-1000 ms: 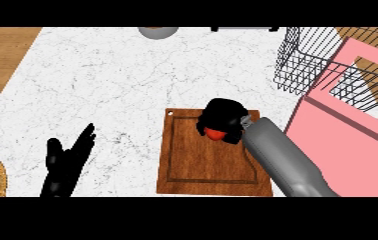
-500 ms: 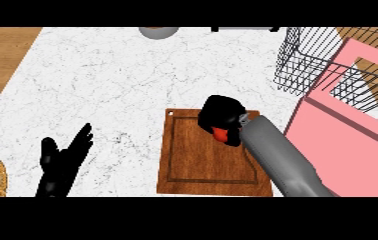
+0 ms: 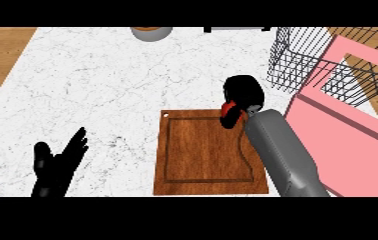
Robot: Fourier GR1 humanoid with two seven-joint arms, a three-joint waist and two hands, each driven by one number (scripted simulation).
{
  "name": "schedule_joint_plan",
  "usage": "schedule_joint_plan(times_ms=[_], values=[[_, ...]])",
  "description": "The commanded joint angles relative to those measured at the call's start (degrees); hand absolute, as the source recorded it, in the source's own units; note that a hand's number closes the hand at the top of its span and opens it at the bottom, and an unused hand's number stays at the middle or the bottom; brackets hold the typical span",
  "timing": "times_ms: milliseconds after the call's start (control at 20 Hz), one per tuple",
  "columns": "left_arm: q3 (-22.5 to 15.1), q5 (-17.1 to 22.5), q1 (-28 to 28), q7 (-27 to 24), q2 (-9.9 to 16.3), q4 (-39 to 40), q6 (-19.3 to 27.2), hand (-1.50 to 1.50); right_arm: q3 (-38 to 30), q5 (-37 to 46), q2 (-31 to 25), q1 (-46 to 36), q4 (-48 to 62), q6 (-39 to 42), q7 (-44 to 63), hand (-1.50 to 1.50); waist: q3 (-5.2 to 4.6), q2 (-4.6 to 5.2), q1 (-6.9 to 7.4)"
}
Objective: Pick the tomato from the cutting board and place it in the basket
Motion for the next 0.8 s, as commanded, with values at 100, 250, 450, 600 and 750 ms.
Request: schedule_joint_plan(times_ms=[100, 250, 450, 600, 750], values=[[-1.42, -0.29, 0.77, 1.04, -0.65, 1.45, -0.68, 0.0, -11.0, -15.78, 0.91, -1.85, -10.1, -15.08, 14.98, 1.5, 0.07, 0.23, 1.97], [-2.19, -1.25, -0.31, 1.78, -1.34, 1.96, 0.21, 0.0, -10.27, -21.09, 0.92, -5.67, -16.78, -24.08, 19.12, 1.5, -0.08, -0.11, 2.74], [-1.35, -0.81, 0.3, 1.77, -1.41, 1.87, 0.45, 0.0, -6.03, -16.88, 0.93, -9.98, -24.44, -28.98, 30.66, 1.5, -0.36, -0.04, 1.66], [-0.34, 0.29, -1.16, 3.2, -0.73, 1.25, -0.43, 0.0, -3.91, -14.14, 0.94, -12.25, -30.6, -27.65, 42.13, 1.5, -0.36, 0.11, 1.12], [-1.55, -1.52, 0.07, 2.78, -1.82, 0.68, 0.89, 0.0, -5.7, -7.62, -1.0, -14.76, -34.24, -21.76, 48.48, 1.5, -0.34, 0.29, 0.85]])
